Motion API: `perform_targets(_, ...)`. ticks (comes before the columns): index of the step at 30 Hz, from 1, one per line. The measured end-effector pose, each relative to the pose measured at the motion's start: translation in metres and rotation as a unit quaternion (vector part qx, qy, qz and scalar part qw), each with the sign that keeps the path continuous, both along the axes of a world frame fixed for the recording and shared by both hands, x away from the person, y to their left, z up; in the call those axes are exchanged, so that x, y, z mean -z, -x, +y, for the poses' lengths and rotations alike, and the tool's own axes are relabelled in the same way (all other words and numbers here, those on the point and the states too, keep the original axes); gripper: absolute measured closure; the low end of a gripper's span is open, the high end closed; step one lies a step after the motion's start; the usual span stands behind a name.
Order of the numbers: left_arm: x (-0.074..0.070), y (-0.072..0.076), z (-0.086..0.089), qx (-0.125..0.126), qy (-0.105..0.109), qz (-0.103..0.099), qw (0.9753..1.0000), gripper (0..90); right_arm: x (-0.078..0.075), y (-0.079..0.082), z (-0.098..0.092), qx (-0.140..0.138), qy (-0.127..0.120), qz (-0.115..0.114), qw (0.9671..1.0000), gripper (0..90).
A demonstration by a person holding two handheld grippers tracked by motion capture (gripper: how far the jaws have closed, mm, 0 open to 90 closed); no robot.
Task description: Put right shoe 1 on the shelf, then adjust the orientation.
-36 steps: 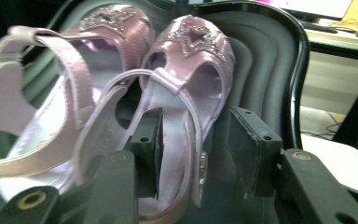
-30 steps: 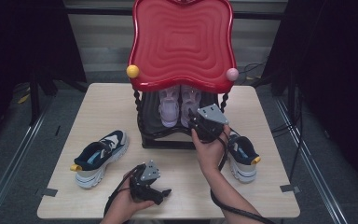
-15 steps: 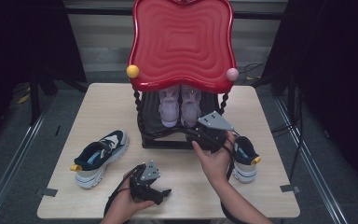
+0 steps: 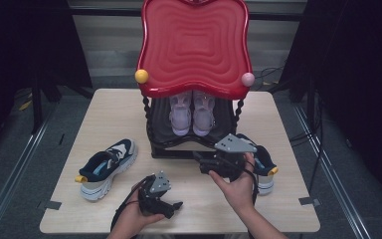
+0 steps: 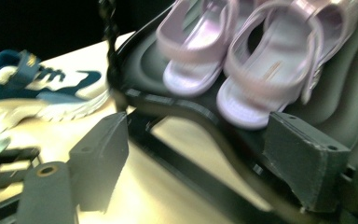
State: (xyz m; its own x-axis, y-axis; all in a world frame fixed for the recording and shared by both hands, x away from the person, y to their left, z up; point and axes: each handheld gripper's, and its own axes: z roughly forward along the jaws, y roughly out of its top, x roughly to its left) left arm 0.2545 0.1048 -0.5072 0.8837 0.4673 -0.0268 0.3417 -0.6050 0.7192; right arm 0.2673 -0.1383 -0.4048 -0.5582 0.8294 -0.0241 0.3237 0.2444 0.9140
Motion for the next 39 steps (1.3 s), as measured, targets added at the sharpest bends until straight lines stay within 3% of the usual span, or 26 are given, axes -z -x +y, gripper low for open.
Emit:
perform_targets(5,0.0,0.0,0.0,-0.002,0.002,0.0,1.0,13.1,0.013,0.009,-0.007,-0.023,-0.003,0.025,0.9994,17.6)
perform_targets(16,0.0,0.0,0.0,-0.001,0.002,0.0,1.0,13.1,0.041,0.022,-0.024,-0.035,-0.008,0.067,0.9971,15.9)
perform_targets(31,0.0,0.0,0.0,-0.002,0.002,0.0,1.0,13.1,0.071,0.035,-0.04,-0.071,0.0,0.1,0.9925,14.1)
perform_targets(39,0.0,0.0,0.0,-0.001,0.002,0.0,1.0,13.1,0.081,0.04,-0.042,-0.097,0.02,0.115,0.9885,14.0)
